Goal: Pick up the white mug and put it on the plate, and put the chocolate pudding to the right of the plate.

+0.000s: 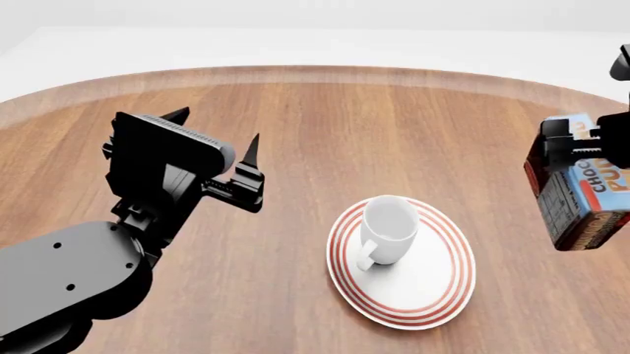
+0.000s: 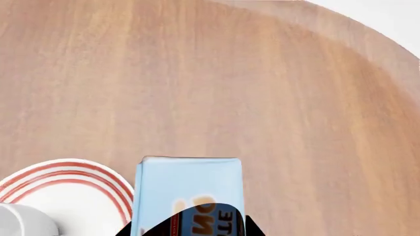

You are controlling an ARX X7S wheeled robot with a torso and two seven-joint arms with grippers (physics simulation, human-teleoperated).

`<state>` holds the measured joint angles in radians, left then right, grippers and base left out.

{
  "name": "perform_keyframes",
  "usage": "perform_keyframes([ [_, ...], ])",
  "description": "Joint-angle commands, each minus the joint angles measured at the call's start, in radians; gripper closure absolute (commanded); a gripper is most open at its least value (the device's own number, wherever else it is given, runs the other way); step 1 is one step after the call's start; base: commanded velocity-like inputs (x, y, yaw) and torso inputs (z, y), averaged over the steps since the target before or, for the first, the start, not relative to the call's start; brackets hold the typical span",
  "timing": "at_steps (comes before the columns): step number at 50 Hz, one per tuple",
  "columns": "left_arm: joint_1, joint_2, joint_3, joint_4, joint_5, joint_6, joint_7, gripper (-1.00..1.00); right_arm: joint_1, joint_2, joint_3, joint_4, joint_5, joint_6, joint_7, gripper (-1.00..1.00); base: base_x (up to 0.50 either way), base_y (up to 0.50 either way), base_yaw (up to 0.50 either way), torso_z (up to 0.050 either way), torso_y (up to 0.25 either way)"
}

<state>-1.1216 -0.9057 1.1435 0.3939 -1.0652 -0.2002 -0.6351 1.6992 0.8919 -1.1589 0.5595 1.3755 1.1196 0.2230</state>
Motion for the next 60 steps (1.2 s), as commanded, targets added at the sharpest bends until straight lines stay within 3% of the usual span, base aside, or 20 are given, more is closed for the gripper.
perform_keyframes([
  [1,0.006,0.002,-0.001,-0.001,-0.001,0.002,0.000,-1.00,-0.092,0.032,0.073,0.033,0.082,-0.079,0.020,1.00,0.00,0.00,0.00,0.000,0.000],
  [24,0.012,0.015,0.000,-0.009,0.008,0.001,0.004,-1.00,-0.195,0.039,0.083,0.070,0.085,-0.167,0.033,1.00,0.00,0.00,0.00,0.000,0.000],
  [39,0.016,0.020,-0.001,-0.011,0.011,0.001,0.004,-1.00,-0.210,-0.151,0.043,0.361,-0.058,-0.369,-0.068,1.00,0.00,0.00,0.00,0.000,0.000],
  [49,0.019,0.021,-0.002,-0.017,0.011,0.002,0.006,-1.00,-0.189,-0.245,-0.075,0.492,-0.193,-0.356,-0.106,1.00,0.00,0.00,0.00,0.000,0.000],
  [60,0.028,0.026,-0.001,-0.031,0.020,0.009,0.013,-1.00,-0.206,-0.244,-0.102,0.483,-0.217,-0.346,-0.109,1.00,0.00,0.00,0.00,0.000,0.000],
])
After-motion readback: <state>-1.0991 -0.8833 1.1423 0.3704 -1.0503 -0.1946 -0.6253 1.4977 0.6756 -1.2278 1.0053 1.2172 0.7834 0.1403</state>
